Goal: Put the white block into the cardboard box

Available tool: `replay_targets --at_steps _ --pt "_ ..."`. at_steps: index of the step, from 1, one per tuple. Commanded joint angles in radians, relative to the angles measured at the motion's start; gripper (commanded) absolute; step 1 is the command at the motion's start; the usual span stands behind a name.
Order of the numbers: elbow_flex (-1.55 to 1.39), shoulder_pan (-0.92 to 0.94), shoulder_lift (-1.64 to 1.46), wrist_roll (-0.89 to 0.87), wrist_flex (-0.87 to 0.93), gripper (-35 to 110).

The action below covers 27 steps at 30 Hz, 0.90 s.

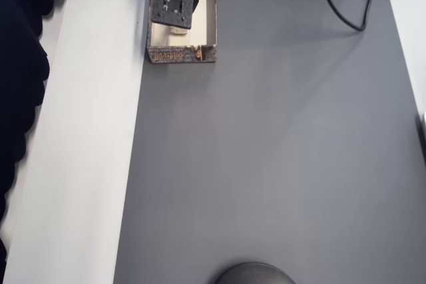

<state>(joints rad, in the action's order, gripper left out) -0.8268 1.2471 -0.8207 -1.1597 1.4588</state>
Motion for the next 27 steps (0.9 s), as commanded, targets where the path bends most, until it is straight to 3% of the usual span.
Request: replay_targets --at_steps 1,27 --pt "0.075 0.008 -0.018 -0.011 -0.018 -2" --pt "0.078 0.005 -0.035 -0.106 -0.057 22"
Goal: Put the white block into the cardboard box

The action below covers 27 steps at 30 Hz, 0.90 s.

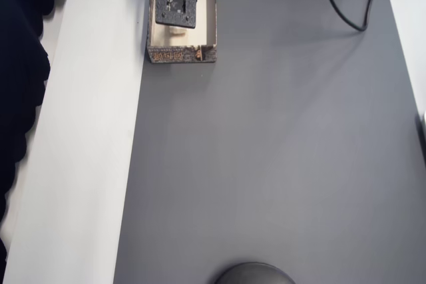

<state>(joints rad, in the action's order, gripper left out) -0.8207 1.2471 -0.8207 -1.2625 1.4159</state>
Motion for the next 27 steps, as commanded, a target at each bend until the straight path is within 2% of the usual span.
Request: replay_targets --at_steps 1,14,27 --pt "0.072 0.003 -0.037 -0.003 -0.014 22" --pt "0.152 -0.011 -0.117 -0.014 0.014 29" --pt "0.11 -0.025 -0.227 -0.002 0.029 36"
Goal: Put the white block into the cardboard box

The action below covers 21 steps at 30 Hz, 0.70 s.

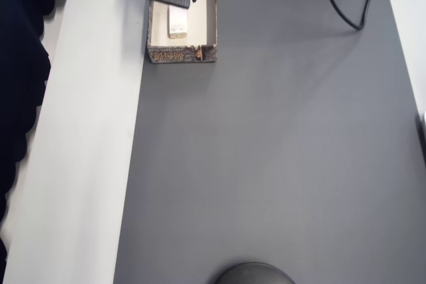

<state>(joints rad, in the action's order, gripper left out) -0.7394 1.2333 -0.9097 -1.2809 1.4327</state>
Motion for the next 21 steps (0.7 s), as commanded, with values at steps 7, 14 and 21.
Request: replay_targets --at_steps 7,14,21 --pt "-0.021 -0.018 -0.232 0.046 0.054 35" --pt "-0.103 -0.071 -0.379 0.094 0.078 34" --pt "-0.229 -0.158 -0.555 0.193 0.117 30"
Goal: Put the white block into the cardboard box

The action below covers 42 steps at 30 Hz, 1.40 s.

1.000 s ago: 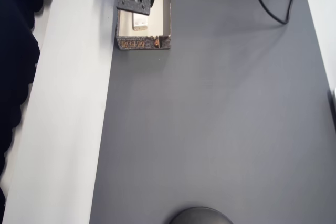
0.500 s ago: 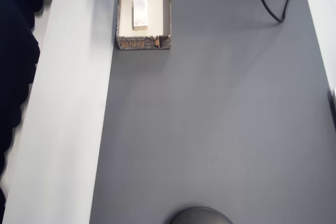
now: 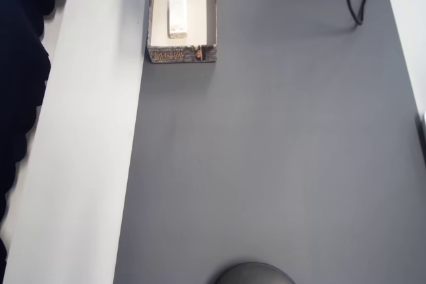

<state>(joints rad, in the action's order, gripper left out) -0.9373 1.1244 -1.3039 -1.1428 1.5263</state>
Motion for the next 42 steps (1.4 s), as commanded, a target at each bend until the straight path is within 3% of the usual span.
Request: replay_targets --at_steps 1,11,25,42 --pt "-0.049 -0.061 -0.184 0.081 0.037 28" --pt "-0.339 -0.227 -0.465 0.347 0.095 18" --pt "-0.707 -0.62 -0.795 0.762 0.144 0" --pt "-1.137 -0.925 -1.161 0.977 0.04 -2"
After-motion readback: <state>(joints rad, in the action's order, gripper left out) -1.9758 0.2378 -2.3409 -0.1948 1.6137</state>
